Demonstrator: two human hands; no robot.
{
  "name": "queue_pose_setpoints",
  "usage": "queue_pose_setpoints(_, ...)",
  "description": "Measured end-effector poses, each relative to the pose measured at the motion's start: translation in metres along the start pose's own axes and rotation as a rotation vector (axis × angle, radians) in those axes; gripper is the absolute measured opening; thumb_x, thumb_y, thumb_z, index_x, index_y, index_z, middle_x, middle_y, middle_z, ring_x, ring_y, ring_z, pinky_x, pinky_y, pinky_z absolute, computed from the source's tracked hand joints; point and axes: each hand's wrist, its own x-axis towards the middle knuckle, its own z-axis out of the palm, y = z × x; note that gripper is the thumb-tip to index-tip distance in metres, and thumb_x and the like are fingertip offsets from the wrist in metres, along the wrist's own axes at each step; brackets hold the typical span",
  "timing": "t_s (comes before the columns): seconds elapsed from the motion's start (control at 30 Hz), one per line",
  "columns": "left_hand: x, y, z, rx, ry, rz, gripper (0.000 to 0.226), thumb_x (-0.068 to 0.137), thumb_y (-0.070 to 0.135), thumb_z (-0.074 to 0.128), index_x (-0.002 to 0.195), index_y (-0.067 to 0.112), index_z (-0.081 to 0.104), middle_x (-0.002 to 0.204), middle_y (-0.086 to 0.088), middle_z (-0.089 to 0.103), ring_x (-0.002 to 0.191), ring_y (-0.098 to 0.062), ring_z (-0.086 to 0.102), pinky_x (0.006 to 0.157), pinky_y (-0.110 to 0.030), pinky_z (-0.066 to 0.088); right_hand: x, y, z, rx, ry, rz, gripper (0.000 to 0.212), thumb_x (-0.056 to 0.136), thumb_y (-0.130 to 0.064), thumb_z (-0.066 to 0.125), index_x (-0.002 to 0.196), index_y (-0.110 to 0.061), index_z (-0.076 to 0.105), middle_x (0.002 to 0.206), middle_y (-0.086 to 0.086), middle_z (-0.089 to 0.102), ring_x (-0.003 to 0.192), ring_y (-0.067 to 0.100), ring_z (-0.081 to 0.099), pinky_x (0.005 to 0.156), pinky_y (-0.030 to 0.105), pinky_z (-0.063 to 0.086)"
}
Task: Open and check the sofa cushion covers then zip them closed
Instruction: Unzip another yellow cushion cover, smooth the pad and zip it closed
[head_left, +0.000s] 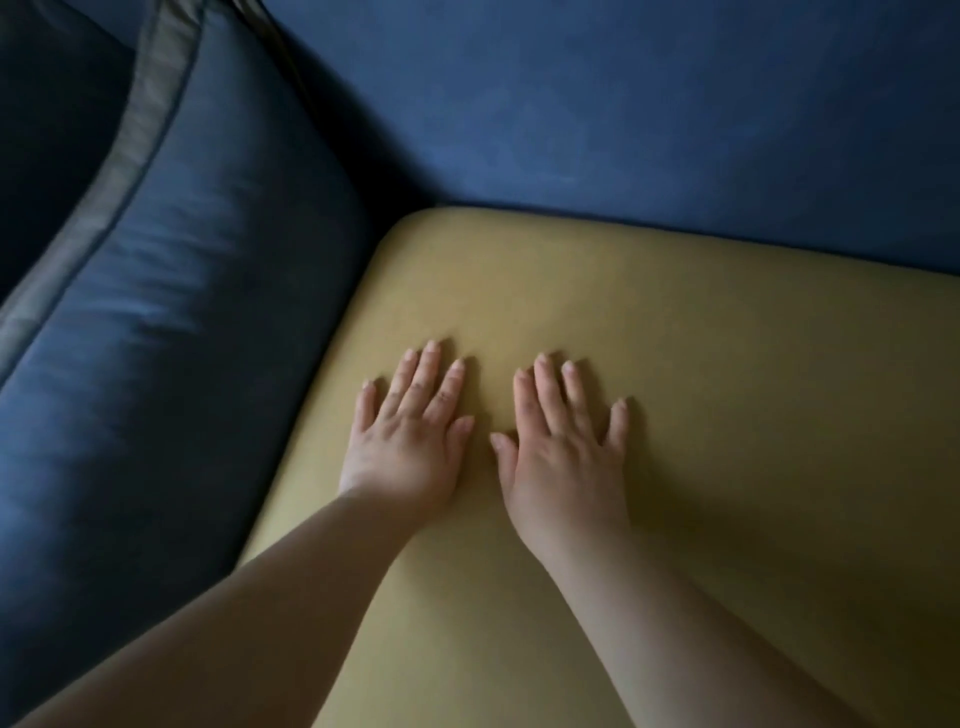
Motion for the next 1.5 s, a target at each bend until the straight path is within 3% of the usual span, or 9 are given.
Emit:
queue_pose_setpoints(0.13, 0.001, -0.016, -0.021, -0.110, 0.235, -0.023, 0.064, 0.090, 0.049, 0.002, 0.152, 0.032, 0.004, 0.155, 0.013, -0.018, 0.143, -0.005, -0.021, 0.117, -0.041, -0.008, 0.006, -0.040, -0.016, 0.070, 0.124, -0.090, 0.062, 0.096, -0.042, 0.024, 0.152, -0.016, 0.030, 0.162, 0.005, 0.019, 0.150, 0.024, 0.014, 0.115, 0.059, 0.012)
queue_pose_setpoints(0.27, -0.013, -0.045, -0.001, -0.057, 0.012, -0.106, 0.069, 0.085, 0.054, -0.005, 0.152, 0.036, -0.005, 0.148, 0.018, -0.031, 0.138, -0.001, -0.027, 0.119, -0.041, -0.005, -0.011, -0.064, 0.023, -0.012, -0.003, -0.107, 0.060, 0.096, -0.043, 0.030, 0.150, -0.018, 0.039, 0.160, 0.003, 0.027, 0.148, 0.023, 0.022, 0.114, 0.061, 0.017)
queue_pose_setpoints(0.4, -0.010, -0.051, 0.005, -0.082, -0.036, -0.084, 0.057, 0.099, 0.043, 0.012, 0.149, 0.036, -0.014, 0.148, 0.017, -0.034, 0.139, -0.005, -0.031, 0.118, -0.041, -0.011, -0.007, -0.065, 0.036, -0.089, 0.008, -0.081, 0.060, 0.097, -0.044, 0.028, 0.151, -0.019, 0.036, 0.160, 0.002, 0.028, 0.148, 0.023, 0.022, 0.115, 0.060, 0.015)
queue_pose_setpoints(0.6, -0.010, -0.059, 0.013, -0.078, -0.027, -0.056, 0.056, 0.099, 0.043, 0.009, 0.149, 0.037, -0.016, 0.153, 0.015, -0.030, 0.139, -0.006, -0.031, 0.118, -0.043, -0.011, -0.008, -0.069, 0.042, -0.120, 0.026, -0.068, 0.059, 0.097, -0.043, 0.027, 0.150, -0.020, 0.036, 0.160, 0.001, 0.027, 0.148, 0.022, 0.021, 0.115, 0.059, 0.015)
queue_pose_setpoints(0.83, -0.008, -0.058, 0.008, -0.101, -0.024, -0.047, 0.056, 0.101, 0.042, 0.013, 0.153, 0.033, -0.004, 0.158, 0.010, -0.021, 0.143, -0.009, -0.023, 0.118, -0.043, -0.008, -0.005, -0.070, 0.037, -0.150, -0.015, -0.064, 0.060, 0.097, -0.044, 0.021, 0.152, -0.022, 0.033, 0.161, -0.001, 0.025, 0.149, 0.021, 0.019, 0.116, 0.058, 0.013)
queue_pose_setpoints(0.97, -0.030, -0.055, -0.013, -0.118, 0.003, -0.068, 0.056, 0.102, 0.043, 0.016, 0.154, 0.029, 0.002, 0.157, 0.007, -0.024, 0.144, -0.010, -0.023, 0.119, -0.039, -0.009, -0.011, -0.073, 0.016, -0.113, -0.062, -0.073, 0.059, 0.100, -0.043, 0.020, 0.155, -0.021, 0.021, 0.165, -0.001, 0.008, 0.151, 0.020, 0.004, 0.116, 0.059, 0.002)
queue_pose_setpoints(1.13, -0.100, -0.056, -0.017, -0.118, 0.197, 0.009, 0.056, 0.099, 0.046, 0.006, 0.152, 0.029, -0.003, 0.154, 0.011, -0.027, 0.141, -0.010, -0.028, 0.118, -0.041, -0.010, -0.061, -0.077, -0.018, 0.001, 0.248, -0.127, 0.059, 0.099, -0.035, 0.032, 0.154, -0.015, 0.026, 0.163, 0.005, 0.014, 0.151, 0.024, 0.008, 0.115, 0.060, 0.006)
queue_pose_setpoints(1.3, -0.123, -0.065, 0.020, -0.068, -0.009, -0.080, 0.065, 0.089, 0.054, -0.003, 0.151, 0.035, -0.006, 0.154, 0.014, -0.025, 0.139, -0.005, -0.028, 0.120, -0.040, -0.006, -0.103, -0.062, 0.019, -0.089, -0.026, -0.117, 0.063, 0.095, -0.044, 0.029, 0.149, -0.014, 0.039, 0.160, 0.005, 0.026, 0.147, 0.024, 0.024, 0.113, 0.062, 0.023)
queue_pose_setpoints(1.5, -0.112, -0.022, 0.008, -0.085, 0.131, 0.067, 0.060, 0.094, 0.048, 0.003, 0.152, 0.031, -0.002, 0.153, 0.012, -0.024, 0.142, -0.009, -0.026, 0.118, -0.039, -0.011, -0.094, -0.047, -0.004, -0.029, 0.152, -0.092, 0.061, 0.096, -0.039, 0.029, 0.153, -0.014, 0.028, 0.163, 0.004, 0.018, 0.150, 0.023, 0.013, 0.115, 0.059, 0.010)
